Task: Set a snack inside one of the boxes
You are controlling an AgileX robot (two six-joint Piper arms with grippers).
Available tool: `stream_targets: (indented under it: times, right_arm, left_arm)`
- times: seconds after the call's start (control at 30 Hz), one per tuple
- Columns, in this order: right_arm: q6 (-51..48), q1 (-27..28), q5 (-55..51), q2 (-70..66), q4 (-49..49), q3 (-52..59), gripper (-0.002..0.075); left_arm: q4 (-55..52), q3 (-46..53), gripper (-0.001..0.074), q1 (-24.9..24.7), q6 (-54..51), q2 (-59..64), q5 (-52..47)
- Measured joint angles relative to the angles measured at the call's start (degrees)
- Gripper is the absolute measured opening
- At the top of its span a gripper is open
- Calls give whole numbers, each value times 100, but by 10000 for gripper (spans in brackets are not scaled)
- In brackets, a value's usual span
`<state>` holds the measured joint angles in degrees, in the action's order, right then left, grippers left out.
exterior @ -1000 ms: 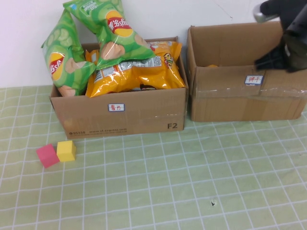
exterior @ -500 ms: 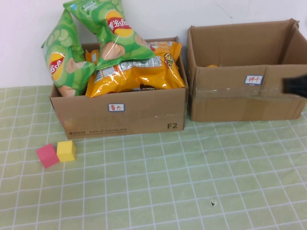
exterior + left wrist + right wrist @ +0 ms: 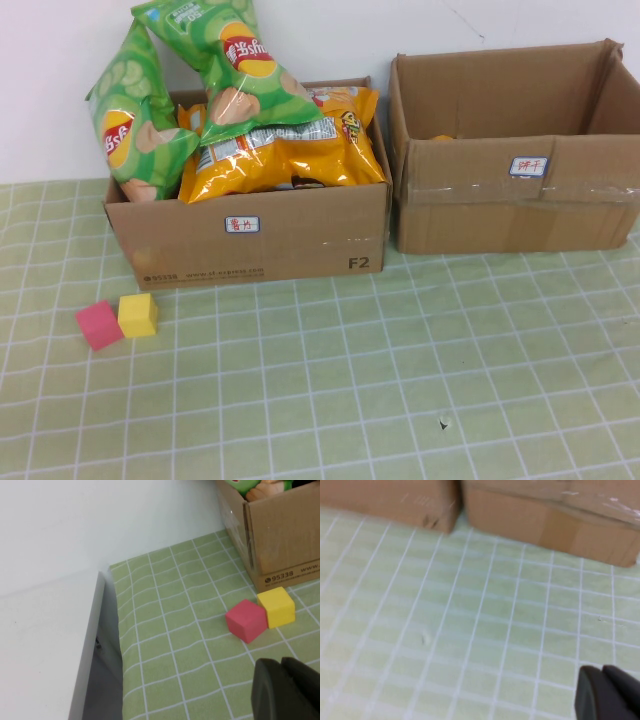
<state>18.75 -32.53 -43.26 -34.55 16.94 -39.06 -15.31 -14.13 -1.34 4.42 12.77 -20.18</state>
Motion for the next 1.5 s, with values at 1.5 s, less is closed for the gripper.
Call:
stream_targets:
  times: [1.5]
  right_arm:
    - [-2294,0,939,805,-2360,176,-2]
  left_arm:
    - [-335,12,-2,0,0,0,63]
